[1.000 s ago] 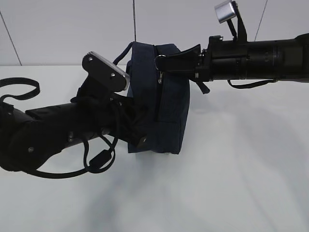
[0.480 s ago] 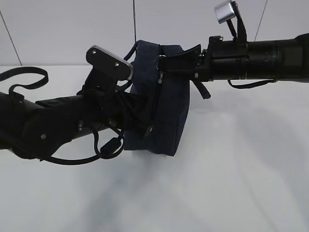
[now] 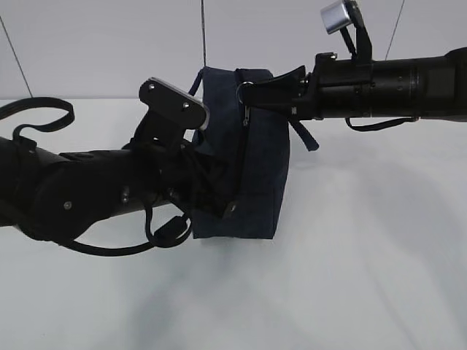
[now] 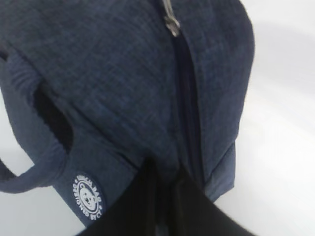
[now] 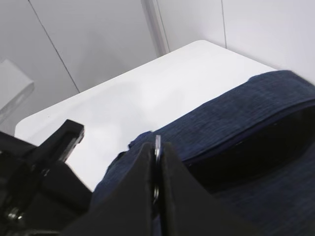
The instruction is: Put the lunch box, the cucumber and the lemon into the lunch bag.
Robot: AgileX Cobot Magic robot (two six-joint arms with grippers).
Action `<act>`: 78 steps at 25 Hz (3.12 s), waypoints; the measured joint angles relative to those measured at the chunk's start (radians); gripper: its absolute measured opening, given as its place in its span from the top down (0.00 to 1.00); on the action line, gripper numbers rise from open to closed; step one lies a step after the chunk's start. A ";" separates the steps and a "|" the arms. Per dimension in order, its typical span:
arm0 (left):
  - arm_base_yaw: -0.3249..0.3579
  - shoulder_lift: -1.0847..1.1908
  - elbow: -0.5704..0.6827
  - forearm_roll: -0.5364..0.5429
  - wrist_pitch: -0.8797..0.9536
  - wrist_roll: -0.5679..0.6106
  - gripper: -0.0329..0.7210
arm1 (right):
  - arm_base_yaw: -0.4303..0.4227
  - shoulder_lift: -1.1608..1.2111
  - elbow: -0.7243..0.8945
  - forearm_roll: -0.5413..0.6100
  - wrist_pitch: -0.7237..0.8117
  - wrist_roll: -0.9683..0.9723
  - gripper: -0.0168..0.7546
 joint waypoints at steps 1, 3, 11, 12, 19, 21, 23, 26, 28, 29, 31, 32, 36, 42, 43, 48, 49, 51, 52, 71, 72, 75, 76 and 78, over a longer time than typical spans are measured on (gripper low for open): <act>-0.004 -0.004 0.000 -0.002 0.013 -0.001 0.96 | 0.000 0.000 -0.005 0.000 -0.005 0.000 0.97; -0.006 -0.013 0.000 -0.002 0.037 -0.001 0.96 | 0.000 0.000 -0.019 0.000 -0.023 0.002 0.97; -0.006 -0.068 0.002 -0.004 0.129 -0.002 0.96 | 0.002 0.000 -0.078 -0.004 -0.062 0.014 0.97; -0.006 -0.074 0.002 -0.004 0.141 -0.002 0.96 | 0.002 0.000 -0.085 -0.006 -0.069 0.016 0.97; -0.006 -0.113 0.002 -0.004 0.226 -0.002 0.96 | 0.004 0.000 -0.118 -0.006 -0.124 0.016 0.97; -0.006 -0.126 0.002 -0.004 0.249 -0.002 0.96 | 0.004 0.000 -0.129 -0.006 -0.161 0.016 0.97; -0.006 -0.137 0.002 -0.004 0.273 -0.002 0.96 | 0.004 0.000 -0.141 -0.006 -0.198 0.016 0.97; -0.006 -0.158 0.004 -0.002 0.305 -0.002 0.96 | 0.004 0.000 -0.157 -0.006 -0.253 0.016 0.97; -0.006 -0.172 0.004 -0.002 0.327 -0.002 0.96 | 0.004 0.004 -0.165 -0.006 -0.271 0.014 0.97; -0.006 -0.176 0.004 -0.002 0.344 -0.002 0.96 | 0.004 0.011 -0.172 -0.006 -0.274 0.014 0.97; -0.006 -0.193 0.008 -0.002 0.364 -0.002 0.96 | 0.006 0.028 -0.191 -0.006 -0.276 0.012 0.97; -0.006 -0.205 0.015 0.000 0.375 -0.002 0.96 | 0.008 0.042 -0.200 -0.006 -0.276 0.013 0.97; -0.006 -0.256 0.051 0.000 0.406 -0.002 0.96 | 0.008 0.100 -0.244 -0.006 -0.276 0.013 0.97; -0.006 -0.336 0.114 0.000 0.417 -0.002 0.96 | 0.013 0.179 -0.323 -0.008 -0.256 0.015 0.97; -0.006 -0.346 0.119 0.000 0.427 -0.002 0.96 | 0.015 0.191 -0.329 -0.008 -0.257 0.017 0.97; -0.006 -0.370 0.124 0.000 0.454 -0.002 0.96 | 0.015 0.210 -0.342 -0.010 -0.237 0.035 0.97; -0.006 -0.370 0.127 0.000 0.454 -0.002 0.96 | 0.015 0.210 -0.344 -0.010 -0.226 0.039 0.97; -0.006 -0.370 0.127 0.000 0.456 -0.002 0.96 | 0.015 0.210 -0.345 -0.010 -0.207 0.044 0.97; -0.006 -0.370 0.127 0.000 0.458 -0.002 0.96 | 0.015 0.210 -0.345 -0.010 -0.201 0.049 0.97; 0.077 -0.422 -0.158 -0.012 0.949 -0.057 0.47 | 0.009 0.210 -0.349 0.001 -0.137 0.089 0.97; 0.101 -0.422 -0.202 -0.012 0.978 -0.073 0.47 | 0.009 0.210 -0.349 0.001 -0.137 0.089 0.97; 0.165 -0.391 -0.371 -0.012 1.076 -0.112 0.47 | 0.009 0.210 -0.349 0.001 -0.132 0.091 0.97; 0.183 -0.369 -0.421 -0.010 1.123 -0.122 0.47 | 0.009 0.210 -0.349 0.001 -0.129 0.091 0.97; 0.202 -0.312 -0.543 -0.010 1.229 -0.139 0.47 | 0.009 0.210 -0.349 0.001 -0.130 0.091 0.97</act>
